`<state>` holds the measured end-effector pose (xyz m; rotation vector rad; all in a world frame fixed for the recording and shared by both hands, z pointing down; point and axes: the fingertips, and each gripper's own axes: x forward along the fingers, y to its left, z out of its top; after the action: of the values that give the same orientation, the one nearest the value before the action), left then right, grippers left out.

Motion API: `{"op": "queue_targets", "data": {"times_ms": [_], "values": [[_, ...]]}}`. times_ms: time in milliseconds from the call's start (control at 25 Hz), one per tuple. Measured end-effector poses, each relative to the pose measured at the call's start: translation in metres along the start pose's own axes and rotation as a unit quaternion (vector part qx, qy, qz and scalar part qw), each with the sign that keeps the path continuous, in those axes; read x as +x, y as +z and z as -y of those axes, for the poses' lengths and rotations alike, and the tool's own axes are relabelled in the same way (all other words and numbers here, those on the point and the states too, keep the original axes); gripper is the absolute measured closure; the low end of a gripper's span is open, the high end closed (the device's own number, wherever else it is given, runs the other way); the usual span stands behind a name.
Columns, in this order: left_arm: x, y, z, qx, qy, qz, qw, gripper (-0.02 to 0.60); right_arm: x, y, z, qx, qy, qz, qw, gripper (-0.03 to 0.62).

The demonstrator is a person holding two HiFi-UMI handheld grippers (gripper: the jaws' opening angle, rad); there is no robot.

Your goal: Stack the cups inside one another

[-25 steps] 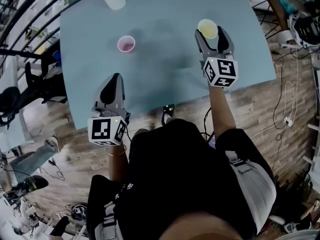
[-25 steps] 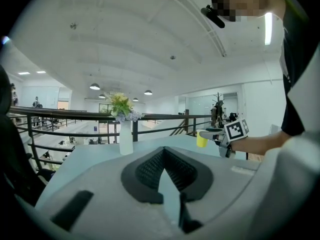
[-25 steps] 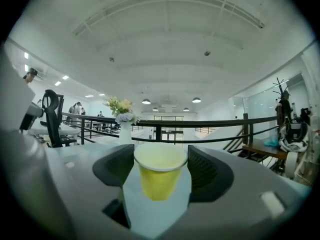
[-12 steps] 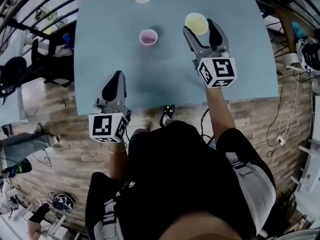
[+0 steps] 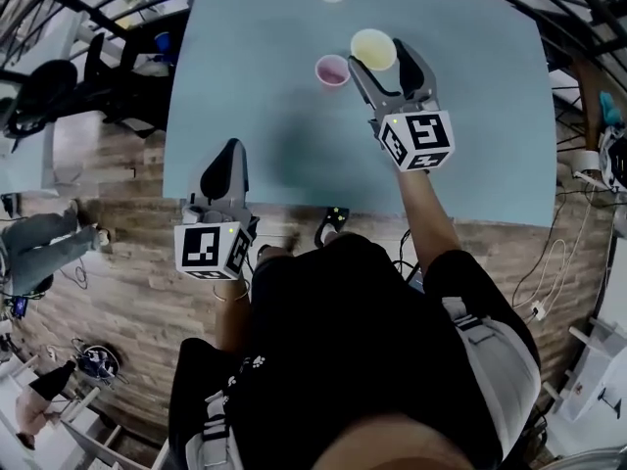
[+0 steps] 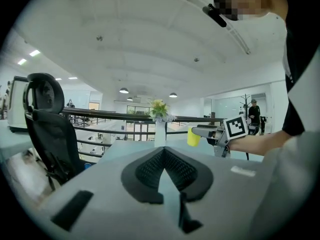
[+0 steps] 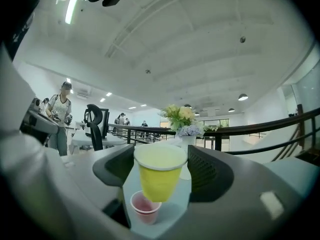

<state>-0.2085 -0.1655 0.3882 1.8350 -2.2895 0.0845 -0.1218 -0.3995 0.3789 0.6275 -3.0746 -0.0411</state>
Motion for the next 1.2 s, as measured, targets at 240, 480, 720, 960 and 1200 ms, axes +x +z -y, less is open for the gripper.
{"op": "queue_targets", "data": {"times_ms": [240,480,720,960,1200], "values": [[-0.010,-0.002,-0.015,-0.003,0.030,-0.001,0.9996,0.589,0.024,-0.027,-0.021,0.007,0.033,-0.022,0.999,0.264],[-0.017,-0.004,-0.025,-0.006,0.053,-0.007,0.9986,0.589,0.041,-0.054,-0.034,0.009,0.055,-0.048,0.997,0.263],[-0.019,-0.006,-0.034,-0.008,0.068,-0.009,0.9976,0.589,0.053,-0.080,-0.039,0.011,0.064,-0.072,0.995,0.263],[-0.019,-0.008,-0.042,-0.007,0.078,-0.013,0.9968,0.589,0.059,-0.109,-0.039,0.009,0.064,-0.105,0.992,0.261],[-0.015,-0.008,-0.046,-0.005,0.077,-0.015,0.9969,0.589,0.063,-0.132,-0.038,0.005,0.062,-0.137,0.989,0.258]]}}
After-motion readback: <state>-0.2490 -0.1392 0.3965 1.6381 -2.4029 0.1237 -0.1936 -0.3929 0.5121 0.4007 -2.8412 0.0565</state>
